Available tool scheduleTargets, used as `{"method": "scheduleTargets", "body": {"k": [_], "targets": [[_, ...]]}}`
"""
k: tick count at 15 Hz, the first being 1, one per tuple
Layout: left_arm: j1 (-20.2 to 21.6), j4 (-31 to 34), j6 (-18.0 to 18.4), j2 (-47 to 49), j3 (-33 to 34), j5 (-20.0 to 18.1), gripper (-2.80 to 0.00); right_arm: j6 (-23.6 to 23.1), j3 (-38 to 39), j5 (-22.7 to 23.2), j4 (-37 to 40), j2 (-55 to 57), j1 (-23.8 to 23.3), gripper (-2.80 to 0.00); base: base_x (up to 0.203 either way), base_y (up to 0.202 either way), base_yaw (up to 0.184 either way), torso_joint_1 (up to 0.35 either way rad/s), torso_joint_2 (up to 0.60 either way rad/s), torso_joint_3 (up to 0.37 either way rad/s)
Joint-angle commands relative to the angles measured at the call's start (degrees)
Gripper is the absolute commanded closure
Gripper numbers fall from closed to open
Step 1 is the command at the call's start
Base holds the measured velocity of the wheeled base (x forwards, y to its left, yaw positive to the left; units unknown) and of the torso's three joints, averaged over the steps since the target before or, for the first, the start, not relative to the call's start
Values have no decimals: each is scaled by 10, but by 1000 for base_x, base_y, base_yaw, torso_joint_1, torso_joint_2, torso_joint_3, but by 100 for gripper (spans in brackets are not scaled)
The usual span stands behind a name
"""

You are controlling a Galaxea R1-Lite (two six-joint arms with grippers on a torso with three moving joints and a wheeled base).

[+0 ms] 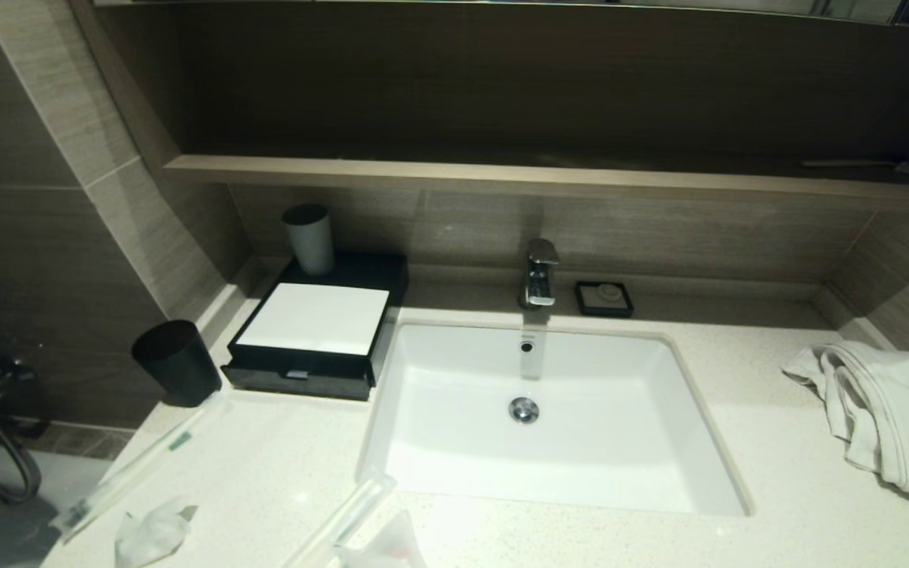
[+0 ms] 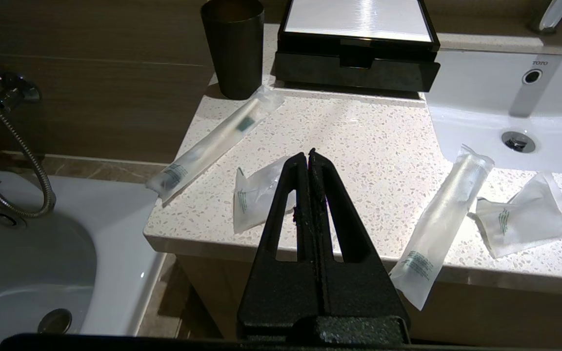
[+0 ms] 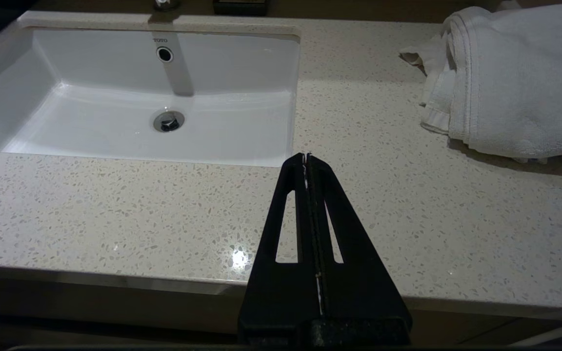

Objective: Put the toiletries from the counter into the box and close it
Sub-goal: Pick up the cup

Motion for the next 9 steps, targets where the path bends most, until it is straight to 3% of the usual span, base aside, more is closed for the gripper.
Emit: {"method": "scheduleTargets", "body": {"k": [1,9], "targets": [[0,0,-1,0,0,0,0,0,0,0,0,0,0,0,0,0,0,0,0,0],[0,1,1,0,0,-1,0,0,0,0,0,0,0,0,0,0,0,0,0,0]]}}
